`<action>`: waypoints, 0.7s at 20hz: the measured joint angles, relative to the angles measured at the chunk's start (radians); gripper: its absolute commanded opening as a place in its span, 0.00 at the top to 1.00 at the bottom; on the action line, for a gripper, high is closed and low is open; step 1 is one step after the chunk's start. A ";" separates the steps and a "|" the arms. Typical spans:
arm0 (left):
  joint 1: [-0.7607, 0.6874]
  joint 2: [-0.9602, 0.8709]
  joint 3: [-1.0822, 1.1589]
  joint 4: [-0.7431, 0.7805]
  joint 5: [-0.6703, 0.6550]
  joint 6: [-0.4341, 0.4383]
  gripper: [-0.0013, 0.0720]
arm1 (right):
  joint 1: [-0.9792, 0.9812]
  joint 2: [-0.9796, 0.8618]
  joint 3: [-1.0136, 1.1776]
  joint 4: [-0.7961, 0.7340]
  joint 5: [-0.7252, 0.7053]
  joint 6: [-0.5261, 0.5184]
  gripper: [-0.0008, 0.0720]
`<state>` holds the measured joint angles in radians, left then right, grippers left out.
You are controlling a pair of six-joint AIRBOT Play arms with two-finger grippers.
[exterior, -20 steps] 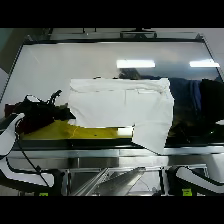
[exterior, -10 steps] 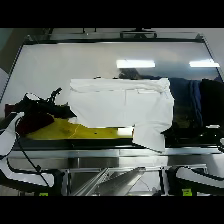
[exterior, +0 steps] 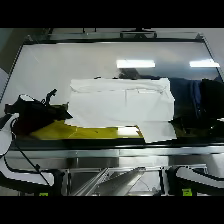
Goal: Fold the shirts.
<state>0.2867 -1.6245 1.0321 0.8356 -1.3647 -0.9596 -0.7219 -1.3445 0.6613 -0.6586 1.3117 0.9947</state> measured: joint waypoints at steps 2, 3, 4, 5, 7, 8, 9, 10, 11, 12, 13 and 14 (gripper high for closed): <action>0.039 0.000 0.000 -0.024 -0.028 0.001 0.95 | -0.011 0.008 0.018 0.031 0.021 -0.002 0.96; 0.053 0.000 0.000 -0.047 -0.040 0.009 0.95 | -0.010 0.012 0.023 0.061 0.029 -0.018 0.96; 0.062 0.000 0.000 -0.077 -0.049 0.020 0.95 | 0.000 0.016 0.029 0.101 0.037 -0.032 0.96; 0.066 0.000 0.003 -0.101 -0.056 0.029 0.95 | 0.012 0.018 0.037 0.143 0.042 -0.048 0.96; 0.068 0.000 0.027 -0.136 -0.065 0.045 0.95 | 0.040 0.019 0.069 0.214 0.036 -0.072 0.96; 0.068 0.000 0.048 -0.145 -0.069 0.045 0.95 | 0.053 0.017 0.098 0.244 0.026 -0.077 0.96; 0.068 0.000 0.075 -0.153 -0.071 0.046 0.95 | 0.063 0.013 0.130 0.263 0.018 -0.077 0.96; 0.068 0.000 0.109 -0.162 -0.071 0.045 0.95 | 0.074 0.005 0.170 0.280 0.007 -0.077 0.96; 0.068 0.000 0.147 -0.170 -0.069 0.045 0.95 | 0.084 -0.005 0.209 0.295 -0.003 -0.076 0.96; 0.066 0.000 0.182 -0.172 -0.060 0.045 0.95 | 0.097 -0.019 0.249 0.306 -0.015 -0.076 0.96; 0.064 -0.003 0.222 -0.175 -0.047 0.045 0.95 | 0.114 -0.039 0.294 0.317 -0.033 -0.072 0.96; 0.060 -0.012 0.261 -0.179 -0.027 0.045 0.95 | 0.133 -0.061 0.334 0.324 -0.055 -0.072 0.96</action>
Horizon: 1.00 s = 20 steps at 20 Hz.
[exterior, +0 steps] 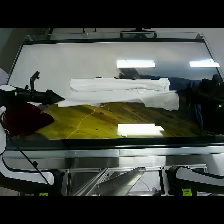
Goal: Fold the shirts.
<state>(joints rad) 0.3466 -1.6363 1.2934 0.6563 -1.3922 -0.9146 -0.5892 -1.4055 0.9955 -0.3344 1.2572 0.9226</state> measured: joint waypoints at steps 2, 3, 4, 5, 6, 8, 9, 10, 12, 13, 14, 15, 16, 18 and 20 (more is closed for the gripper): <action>-0.014 -0.035 0.082 -0.002 0.040 0.000 0.95 | 0.047 -0.061 0.084 0.012 -0.055 0.000 0.96; -0.024 -0.058 0.118 -0.003 0.057 0.000 0.95 | 0.074 -0.098 0.125 0.016 -0.084 -0.001 0.96; -0.039 -0.090 0.161 -0.002 0.073 0.000 0.95 | 0.101 -0.140 0.164 0.019 -0.116 -0.014 0.96; -0.054 -0.128 0.204 -0.002 0.086 0.005 0.95 | 0.126 -0.178 0.196 0.020 -0.148 -0.027 0.96; -0.069 -0.166 0.245 -0.002 0.095 0.008 0.95 | 0.150 -0.219 0.225 0.022 -0.183 -0.039 0.96; -0.094 -0.249 0.331 0.001 0.108 0.011 0.95 | 0.191 -0.296 0.270 0.022 -0.248 -0.072 0.96; -0.103 -0.291 0.377 0.001 0.112 0.011 0.95 | 0.204 -0.332 0.287 0.024 -0.277 -0.089 0.96; -0.109 -0.329 0.417 0.003 0.114 0.012 0.95 | 0.214 -0.366 0.301 0.024 -0.300 -0.106 0.96; -0.116 -0.400 0.491 0.005 0.107 0.014 0.95 | 0.226 -0.416 0.321 0.024 -0.330 -0.138 0.96; -0.118 -0.433 0.526 0.005 0.095 0.014 0.85 | 0.229 -0.433 0.327 0.021 -0.340 -0.152 0.96; -0.120 -0.459 0.553 0.005 0.087 0.014 0.58 | 0.229 -0.443 0.333 0.013 -0.345 -0.161 0.93; -0.121 -0.482 0.579 0.007 0.079 0.006 0.58 | 0.227 -0.451 0.342 -0.001 -0.349 -0.169 0.66; -0.119 -0.501 0.607 0.009 0.062 -0.008 0.55 | 0.222 -0.454 0.352 -0.021 -0.349 -0.170 0.41; -0.106 -0.523 0.670 0.022 0.019 -0.040 0.55 | 0.198 -0.454 0.384 -0.080 -0.343 -0.153 0.22; -0.074 -0.529 0.739 0.059 -0.029 -0.103 0.55 | 0.165 -0.451 0.423 -0.156 -0.314 -0.101 0.02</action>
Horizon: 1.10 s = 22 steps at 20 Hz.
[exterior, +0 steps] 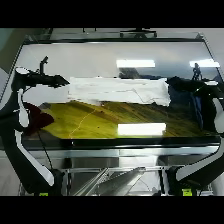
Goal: Fold the shirts.
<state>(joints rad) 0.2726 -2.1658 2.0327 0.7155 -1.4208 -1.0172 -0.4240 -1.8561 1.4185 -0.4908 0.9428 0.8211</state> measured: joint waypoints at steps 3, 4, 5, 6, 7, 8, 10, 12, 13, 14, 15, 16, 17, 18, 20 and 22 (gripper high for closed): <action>0.064 0.044 0.017 0.013 -0.034 -0.085 0.56 | -0.047 -0.007 0.034 -0.088 0.052 0.089 0.02; 0.085 0.069 -0.002 0.006 -0.035 -0.103 0.57 | -0.056 -0.018 0.039 -0.106 0.082 0.114 0.02; 0.101 0.093 -0.023 0.006 -0.034 -0.114 0.73 | -0.060 -0.033 0.042 -0.118 0.111 0.137 0.02; 0.114 0.118 -0.045 0.003 -0.035 -0.127 0.98 | -0.060 -0.051 0.046 -0.126 0.138 0.160 0.02; 0.123 0.139 -0.061 -0.002 -0.035 -0.128 0.98 | -0.056 -0.066 0.048 -0.127 0.164 0.174 0.02; 0.129 0.155 -0.072 -0.004 -0.040 -0.129 0.98 | -0.047 -0.079 0.051 -0.121 0.175 0.184 0.03; 0.130 0.180 -0.087 -0.006 -0.054 -0.135 0.98 | -0.022 -0.101 0.053 -0.107 0.205 0.201 0.12; 0.117 0.200 -0.094 -0.009 -0.064 -0.130 0.98 | 0.007 -0.115 0.054 -0.108 0.207 0.211 0.57; 0.104 0.207 -0.097 -0.009 -0.064 -0.126 0.98 | 0.022 -0.121 0.055 -0.109 0.208 0.217 0.73; 0.087 0.212 -0.098 -0.009 -0.065 -0.121 0.98 | 0.034 -0.124 0.060 -0.121 0.204 0.219 0.96; 0.063 0.217 -0.099 -0.009 -0.064 -0.113 0.98 | 0.045 -0.128 0.066 -0.121 0.205 0.220 0.96; 0.035 0.220 -0.100 -0.009 -0.058 -0.108 0.98 | 0.053 -0.129 0.076 -0.122 0.205 0.223 0.96; 0.000 0.222 -0.101 -0.006 -0.047 -0.103 0.98 | 0.060 -0.129 0.089 -0.119 0.213 0.223 0.96; -0.037 0.223 -0.101 -0.005 -0.032 -0.100 0.98 | 0.065 -0.129 0.106 -0.118 0.228 0.227 0.96; -0.132 0.221 -0.102 -0.002 0.013 -0.097 0.98 | 0.071 -0.120 0.148 -0.110 0.263 0.238 0.96; -0.253 0.204 -0.102 -0.002 0.092 -0.093 0.98 | 0.074 -0.098 0.201 -0.105 0.302 0.263 0.96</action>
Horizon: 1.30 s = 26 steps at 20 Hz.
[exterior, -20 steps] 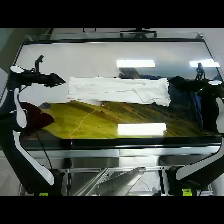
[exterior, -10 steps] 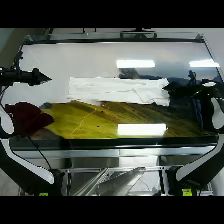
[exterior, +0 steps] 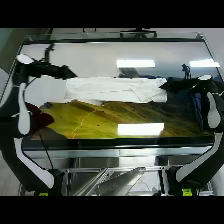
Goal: Fold the shirts.
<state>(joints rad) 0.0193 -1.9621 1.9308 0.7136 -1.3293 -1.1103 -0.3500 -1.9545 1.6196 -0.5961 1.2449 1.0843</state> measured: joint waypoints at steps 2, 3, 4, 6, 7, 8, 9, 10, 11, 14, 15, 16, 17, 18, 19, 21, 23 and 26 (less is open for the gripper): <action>-0.129 -0.039 0.000 0.000 0.116 0.000 0.98 | 0.006 0.028 0.057 0.002 0.039 0.024 0.96; -0.188 -0.063 0.000 0.003 0.180 0.000 0.98 | 0.011 0.042 0.084 0.002 0.055 0.036 0.96; -0.245 -0.090 0.002 0.011 0.237 0.000 0.98 | 0.017 0.058 0.109 0.003 0.072 0.050 0.96; -0.345 -0.158 0.031 0.037 0.344 -0.025 0.95 | 0.035 0.092 0.157 0.012 0.113 0.070 0.96; -0.385 -0.197 0.056 0.047 0.382 -0.049 0.95 | 0.046 0.108 0.176 0.019 0.133 0.075 0.96; -0.417 -0.233 0.082 0.054 0.408 -0.071 0.95 | 0.058 0.126 0.190 0.027 0.154 0.077 0.96; -0.444 -0.267 0.107 0.054 0.430 -0.096 0.95 | 0.069 0.143 0.200 0.034 0.166 0.081 0.96; -0.463 -0.292 0.123 0.044 0.448 -0.116 0.95 | 0.082 0.160 0.206 0.040 0.175 0.085 0.96; -0.478 -0.312 0.130 0.022 0.468 -0.133 0.95 | 0.092 0.173 0.211 0.047 0.182 0.087 0.96; -0.498 -0.344 0.124 -0.063 0.509 -0.161 0.95 | 0.116 0.198 0.223 0.055 0.191 0.095 0.96; -0.499 -0.349 0.120 -0.081 0.512 -0.166 0.95 | 0.122 0.202 0.225 0.056 0.194 0.098 0.96; -0.498 -0.353 0.121 -0.097 0.504 -0.171 0.95 | 0.128 0.205 0.227 0.056 0.194 0.102 0.96; -0.491 -0.354 0.129 -0.116 0.480 -0.174 0.96 | 0.134 0.207 0.228 0.060 0.193 0.106 0.96; -0.476 -0.350 0.143 -0.144 0.439 -0.174 0.97 | 0.142 0.209 0.229 0.066 0.185 0.110 0.96; -0.455 -0.337 0.152 -0.171 0.387 -0.174 0.98 | 0.152 0.210 0.230 0.074 0.174 0.114 0.96; -0.387 -0.278 0.166 -0.235 0.256 -0.151 0.98 | 0.192 0.209 0.230 0.113 0.137 0.119 0.96; -0.291 -0.186 0.172 -0.286 0.122 -0.130 0.98 | 0.263 0.200 0.230 0.148 0.069 0.120 0.96; -0.110 -0.012 0.175 -0.352 -0.048 -0.112 0.98 | 0.451 0.146 0.230 0.199 -0.109 0.119 0.96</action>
<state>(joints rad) -0.0910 -1.9743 2.1056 0.3618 -1.3769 -1.2221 0.1009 -1.8080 1.8496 -0.3973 1.1355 1.2034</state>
